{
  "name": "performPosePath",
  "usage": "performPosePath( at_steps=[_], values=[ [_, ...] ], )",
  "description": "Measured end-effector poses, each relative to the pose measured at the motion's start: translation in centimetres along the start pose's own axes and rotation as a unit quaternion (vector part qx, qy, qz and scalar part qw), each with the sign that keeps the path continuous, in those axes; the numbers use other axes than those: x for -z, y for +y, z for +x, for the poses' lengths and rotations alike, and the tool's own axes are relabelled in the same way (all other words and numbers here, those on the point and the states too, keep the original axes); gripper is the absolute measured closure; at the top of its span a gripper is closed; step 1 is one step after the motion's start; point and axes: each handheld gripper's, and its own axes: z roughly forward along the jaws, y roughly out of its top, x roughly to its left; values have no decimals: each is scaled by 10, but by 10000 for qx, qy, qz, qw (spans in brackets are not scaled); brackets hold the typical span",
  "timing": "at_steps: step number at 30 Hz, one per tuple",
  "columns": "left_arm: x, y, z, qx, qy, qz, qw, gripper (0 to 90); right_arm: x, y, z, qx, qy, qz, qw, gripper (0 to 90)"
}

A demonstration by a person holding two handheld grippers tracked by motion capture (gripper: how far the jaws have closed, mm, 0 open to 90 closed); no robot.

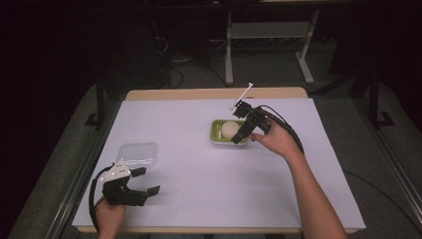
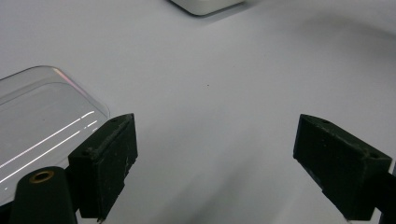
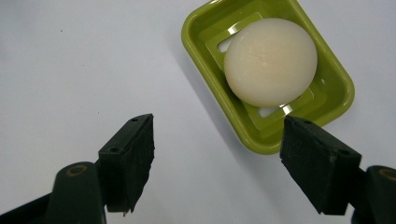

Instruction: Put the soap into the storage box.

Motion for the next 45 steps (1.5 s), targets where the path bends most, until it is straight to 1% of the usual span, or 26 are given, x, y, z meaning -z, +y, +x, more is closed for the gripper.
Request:
performPosePath(
  at_steps=[2, 6, 7, 13, 16, 25, 26, 32, 36, 37, 40, 45],
  values=[
    [0, 0, 0, 3, 4, 2, 10000, 131, 1, -3, 1, 46, -7, -40, 10000, 254],
    [0, 0, 0, 6, -1, 12, 10000, 130, 2, -9, 5, 9, 42, -71, 10000, 253],
    [-1, 0, -1, 4, -1, 19, 10000, 131, 2, -13, 6, 13, 37, -74, 10000, 251],
    [-1, 0, -1, -12, 0, 39, 10000, 130, 3, -26, 6, -74, 79, -107, 9999, 249],
    [-1, 0, -1, -24, 4, 40, 10000, 130, 5, -32, 7, -84, 90, -172, 9998, 249],
    [-2, 0, -1, -23, 16, 45, 10000, 131, 6, -51, 13, -81, 93, -270, 9996, 249],
    [-2, 0, -1, -23, 16, 45, 10000, 131, 6, -51, 13, -81, 93, -270, 9996, 249],
    [-4, 0, -2, -9, 4, 75, 10000, 131, 6, -66, 18, -137, 94, -324, 9993, 244],
    [-4, 0, -2, -47, 4, 91, 9999, 130, 6, -73, 20, -134, 84, -340, 9993, 242],
    [-4, 0, -2, -49, 8, 101, 9999, 131, 7, -78, 22, -146, 94, -362, 9992, 242],
    [-5, 0, -2, -43, 16, 77, 10000, 131, 6, -83, 24, -148, 66, -346, 9993, 242],
    [-5, 0, -2, -42, 19, 87, 10000, 131, 6, -92, 28, -172, 57, -395, 9991, 242]
  ],
)
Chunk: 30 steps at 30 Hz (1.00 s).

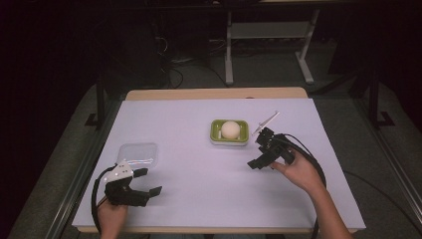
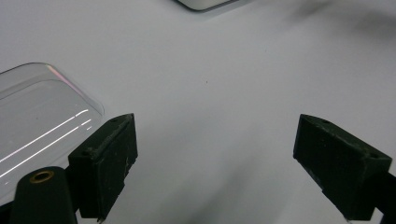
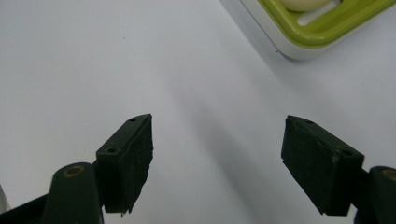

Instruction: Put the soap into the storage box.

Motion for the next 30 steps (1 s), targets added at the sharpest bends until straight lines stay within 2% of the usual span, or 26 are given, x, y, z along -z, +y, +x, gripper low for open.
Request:
performPosePath(
  at_steps=[19, 30],
  values=[
    [-2, 0, -1, -30, -9, 48, 10000, 131, 4, -33, 8, -67, -10, -129, 9999, 244],
    [-3, 0, -2, -23, -12, 82, 10000, 131, 6, -54, 14, -195, 26, -243, 9995, 244]
  ],
)
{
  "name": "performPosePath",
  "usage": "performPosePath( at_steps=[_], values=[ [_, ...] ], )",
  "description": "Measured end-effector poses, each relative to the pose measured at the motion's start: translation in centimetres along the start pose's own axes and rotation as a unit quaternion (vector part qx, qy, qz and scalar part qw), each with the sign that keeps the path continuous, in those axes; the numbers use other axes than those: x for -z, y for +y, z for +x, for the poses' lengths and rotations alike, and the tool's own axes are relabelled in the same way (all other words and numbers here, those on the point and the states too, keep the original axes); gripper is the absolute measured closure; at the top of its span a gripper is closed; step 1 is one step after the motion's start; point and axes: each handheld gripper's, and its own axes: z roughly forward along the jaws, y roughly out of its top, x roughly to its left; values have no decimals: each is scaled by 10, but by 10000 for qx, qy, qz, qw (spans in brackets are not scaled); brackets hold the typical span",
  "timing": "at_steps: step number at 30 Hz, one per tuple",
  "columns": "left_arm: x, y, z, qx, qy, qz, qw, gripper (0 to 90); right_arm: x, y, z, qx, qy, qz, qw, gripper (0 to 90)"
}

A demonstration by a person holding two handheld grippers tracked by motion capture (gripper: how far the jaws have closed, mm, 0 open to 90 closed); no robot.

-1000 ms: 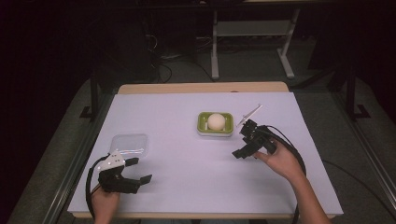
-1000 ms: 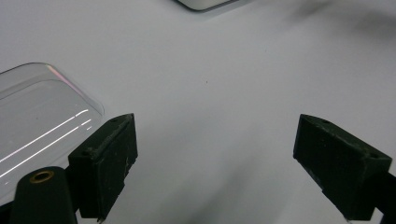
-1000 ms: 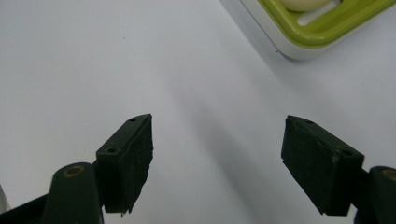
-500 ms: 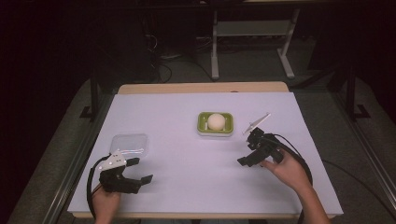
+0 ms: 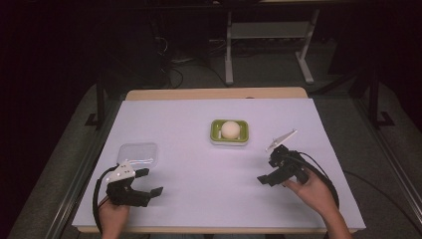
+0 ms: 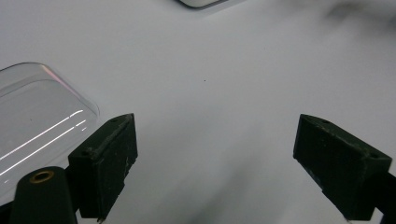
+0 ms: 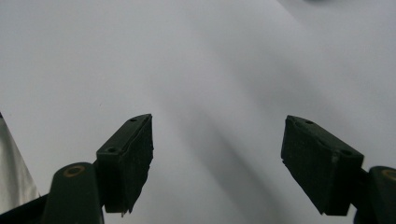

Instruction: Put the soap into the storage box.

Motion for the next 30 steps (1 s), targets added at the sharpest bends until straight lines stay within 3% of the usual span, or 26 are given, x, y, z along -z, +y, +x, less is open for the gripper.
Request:
performPosePath(
  at_steps=[15, 24, 27, 30],
  values=[
    [-1, -1, -1, -5, -4, -5, 10000, 131, 4, -29, 8, -158, 7, -107, 9998, 244],
    [-3, -1, -2, 10, 1, 18, 10000, 131, 2, -57, 20, -290, 9, -313, 9991, 233],
    [-4, -1, -1, 27, 3, 27, 10000, 131, -1, -65, 25, -334, -123, -404, 9985, 226],
    [-3, -1, 0, 65, -15, 6, 10000, 131, -6, -71, 31, -231, -218, -403, 9987, 214]
  ],
)
